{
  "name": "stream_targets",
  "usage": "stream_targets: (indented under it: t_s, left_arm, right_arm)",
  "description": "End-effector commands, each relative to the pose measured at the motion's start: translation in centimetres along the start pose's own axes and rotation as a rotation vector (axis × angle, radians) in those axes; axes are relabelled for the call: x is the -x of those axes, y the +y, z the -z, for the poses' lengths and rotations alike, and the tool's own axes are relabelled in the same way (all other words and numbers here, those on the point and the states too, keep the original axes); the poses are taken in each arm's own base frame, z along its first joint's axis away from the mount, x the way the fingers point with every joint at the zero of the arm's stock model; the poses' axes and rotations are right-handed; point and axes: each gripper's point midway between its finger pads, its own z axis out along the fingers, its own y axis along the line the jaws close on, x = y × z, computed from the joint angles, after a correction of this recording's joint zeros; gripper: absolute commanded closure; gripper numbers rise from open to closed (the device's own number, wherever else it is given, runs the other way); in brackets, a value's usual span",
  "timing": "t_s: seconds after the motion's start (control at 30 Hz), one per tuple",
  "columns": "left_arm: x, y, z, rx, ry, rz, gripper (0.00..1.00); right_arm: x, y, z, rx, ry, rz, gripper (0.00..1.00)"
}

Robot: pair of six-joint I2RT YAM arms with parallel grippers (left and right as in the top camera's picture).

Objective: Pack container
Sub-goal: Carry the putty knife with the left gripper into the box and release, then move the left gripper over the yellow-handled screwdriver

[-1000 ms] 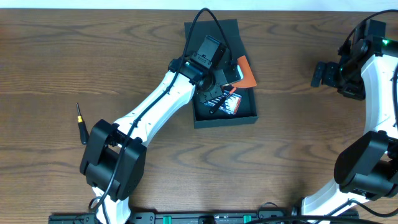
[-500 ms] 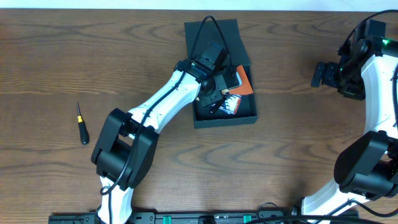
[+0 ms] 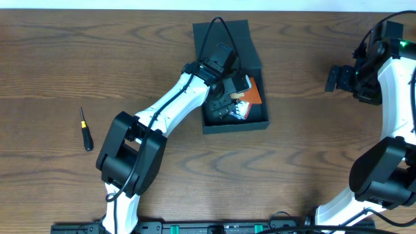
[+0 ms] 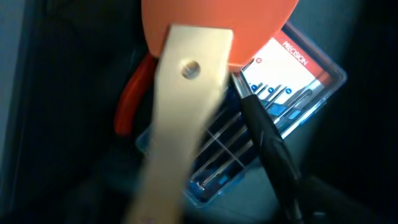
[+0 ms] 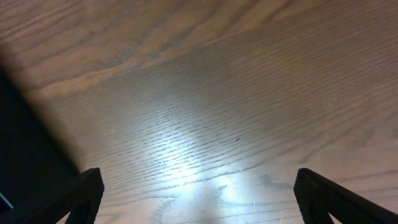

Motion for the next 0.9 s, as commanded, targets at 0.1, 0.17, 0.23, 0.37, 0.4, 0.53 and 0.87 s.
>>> stream_targets:
  t_s: [0.1, 0.17, 0.23, 0.37, 0.4, 0.53, 0.87]
  left_arm:
    - [0.1, 0.2, 2.0, 0.009, -0.007, 0.044, 0.01]
    - [-0.3, 0.5, 3.5, 0.040, 0.011, 0.072, 0.01]
    - [-0.9, 0.7, 5.8, 0.079, 0.032, 0.109, 0.02]
    - [-3.2, 1.5, 11.5, 0.209, 0.094, 0.221, 0.02]
    - [-4.0, 1.9, 13.1, 0.250, 0.108, 0.264, 0.02]
    - [-8.5, 3.7, 19.7, 0.404, 0.115, 0.558, 0.02]
    - [-25.1, 6.5, 30.9, 0.626, 0.147, 1.237, 0.01]
  right_arm:
    - [-0.2, -0.5, -0.4, -0.010, 0.015, 0.012, 0.01]
    - [-0.2, -0.5, -0.4, -0.010, 0.015, 0.012, 0.01]
    - [-0.2, -0.5, -0.4, -0.010, 0.015, 0.012, 0.01]
    - [-0.2, -0.5, -0.4, -0.010, 0.014, 0.012, 0.01]
    - [-0.2, -0.5, -0.4, -0.010, 0.015, 0.012, 0.01]
    - [-0.2, -0.5, -0.4, -0.010, 0.014, 0.012, 0.01]
    - [-0.5, -0.5, -0.4, -0.010, 0.025, 0.012, 0.01]
